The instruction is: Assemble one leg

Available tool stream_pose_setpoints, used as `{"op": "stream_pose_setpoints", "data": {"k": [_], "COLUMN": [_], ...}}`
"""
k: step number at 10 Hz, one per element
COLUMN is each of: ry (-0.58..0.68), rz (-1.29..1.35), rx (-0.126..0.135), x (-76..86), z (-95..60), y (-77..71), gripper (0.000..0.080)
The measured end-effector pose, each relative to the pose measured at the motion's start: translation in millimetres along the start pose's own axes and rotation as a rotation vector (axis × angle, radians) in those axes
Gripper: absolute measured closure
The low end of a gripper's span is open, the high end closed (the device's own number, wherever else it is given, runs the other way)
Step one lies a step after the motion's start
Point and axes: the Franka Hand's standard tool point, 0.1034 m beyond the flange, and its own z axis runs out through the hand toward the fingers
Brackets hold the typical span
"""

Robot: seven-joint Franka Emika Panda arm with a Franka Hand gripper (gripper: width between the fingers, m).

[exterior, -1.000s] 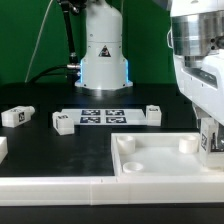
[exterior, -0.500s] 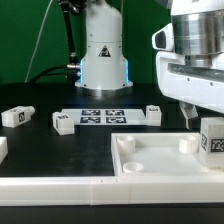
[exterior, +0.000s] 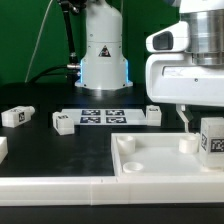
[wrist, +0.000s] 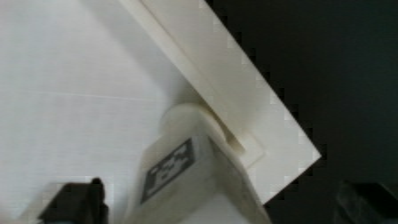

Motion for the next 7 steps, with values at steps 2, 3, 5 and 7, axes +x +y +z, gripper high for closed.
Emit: {"op": "stream_pose_setpoints", "data": {"k": [2, 3, 5, 7], "ry": [0.006, 0.007, 0.017, 0.013], "rz": [-0.247, -0.367, -0.607, -0.687], "rx": [-0.024, -0.045, -0.088, -0.091], "x": [-0.9, -0.1, 2.4, 6.4], "z": [2.0, 2.8, 1.5, 0.3], "y": [0.8, 1.9, 2.2, 6.0], "gripper": [0.0151, 0.0151, 0.0151, 0.0151]}}
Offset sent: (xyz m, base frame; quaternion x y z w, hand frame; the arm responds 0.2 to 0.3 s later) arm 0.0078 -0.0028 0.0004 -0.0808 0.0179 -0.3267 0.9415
